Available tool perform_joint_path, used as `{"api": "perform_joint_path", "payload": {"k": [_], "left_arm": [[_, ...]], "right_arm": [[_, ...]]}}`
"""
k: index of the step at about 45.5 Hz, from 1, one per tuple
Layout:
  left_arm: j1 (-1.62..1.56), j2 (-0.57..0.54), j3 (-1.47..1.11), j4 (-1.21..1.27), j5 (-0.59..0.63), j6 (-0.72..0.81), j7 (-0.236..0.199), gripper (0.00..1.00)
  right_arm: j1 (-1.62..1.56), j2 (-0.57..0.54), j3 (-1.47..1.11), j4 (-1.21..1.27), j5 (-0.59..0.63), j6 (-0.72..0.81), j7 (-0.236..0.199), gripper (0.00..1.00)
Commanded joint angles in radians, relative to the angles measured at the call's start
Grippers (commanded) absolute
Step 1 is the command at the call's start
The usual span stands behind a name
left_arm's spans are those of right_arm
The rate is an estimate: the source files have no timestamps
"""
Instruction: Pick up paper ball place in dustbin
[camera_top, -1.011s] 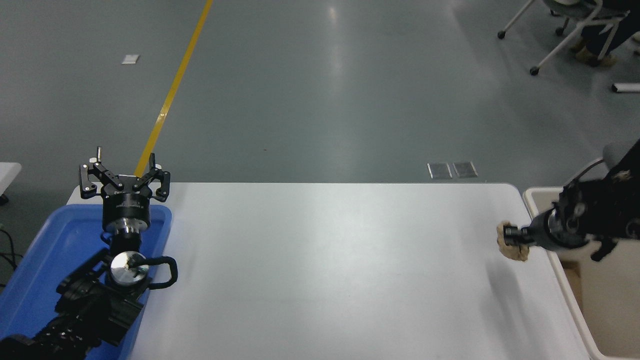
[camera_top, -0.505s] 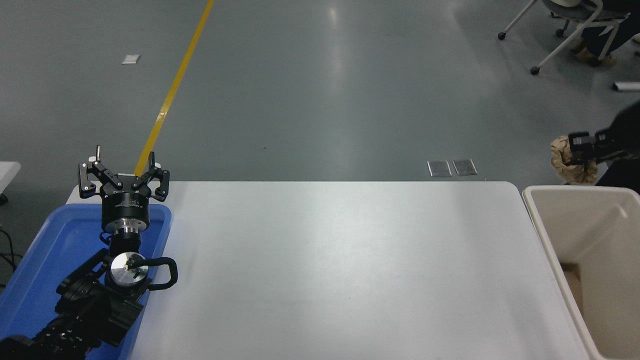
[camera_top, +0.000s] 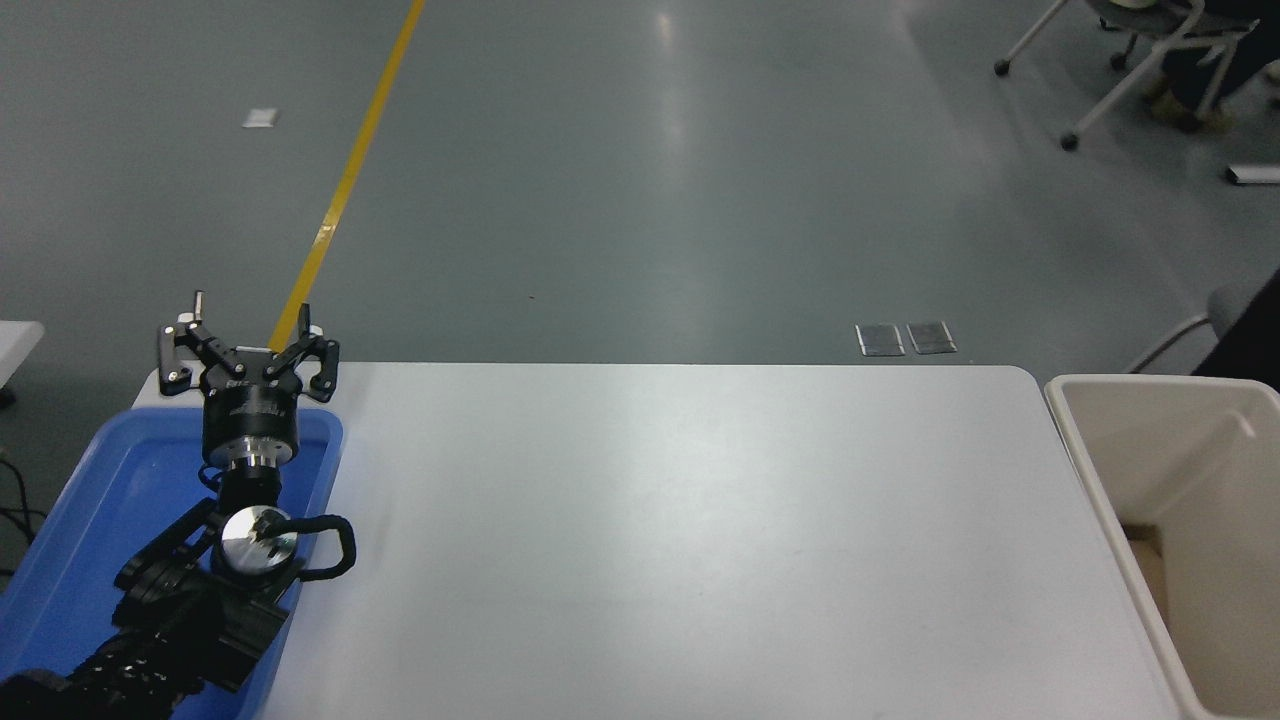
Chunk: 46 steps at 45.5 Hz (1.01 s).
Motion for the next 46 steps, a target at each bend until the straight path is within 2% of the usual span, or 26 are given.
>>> {"api": "perform_joint_path", "payload": {"k": [1,5,12,17,24,28,33,46], "left_arm": [[0.001,0.0,0.0,0.0,0.0,0.0,0.0,0.99],[-0.001,0.0,0.0,0.0,0.0,0.001,0.0,0.99],[-0.001,0.0,0.0,0.0,0.0,0.0,-0.001,0.99],[-0.001,0.0,0.0,0.0,0.0,0.0,-0.001,0.99],[-0.001,0.0,0.0,0.0,0.0,0.001,-0.001,0.99],[0.001,0.0,0.0,0.0,0.0,0.001,-0.001,0.99],[0.001,0.0,0.0,0.0,0.0,0.0,-0.001,0.99],[0.001,0.0,0.0,0.0,0.0,0.001,-0.001,0.99]], "right_arm": [[-0.416,-0.096,0.102,-0.291,0.014,-0.266,0.048,0.0],[-0.632,-0.089,0.232,-0.357,0.052,-0.338,0.049,0.0],[-0.902,-0.063,0.479,-0.406,0.093,-0.375,0.046,0.0],[-1.074,0.012,0.597,-0.442,0.106,-0.467,0.04,0.0],[-1.303,0.193,0.695,-0.584,0.227,-0.544,0.038,0.0],[-1.375,0.268,0.711,-0.665,0.288,-0.545,0.038,0.0],[-1.422,0.315,0.744,-0.667,0.302,-0.554,0.038,0.0],[-1.466,0.351,0.792,-0.661,0.299,-0.57,0.038,0.0]]}}
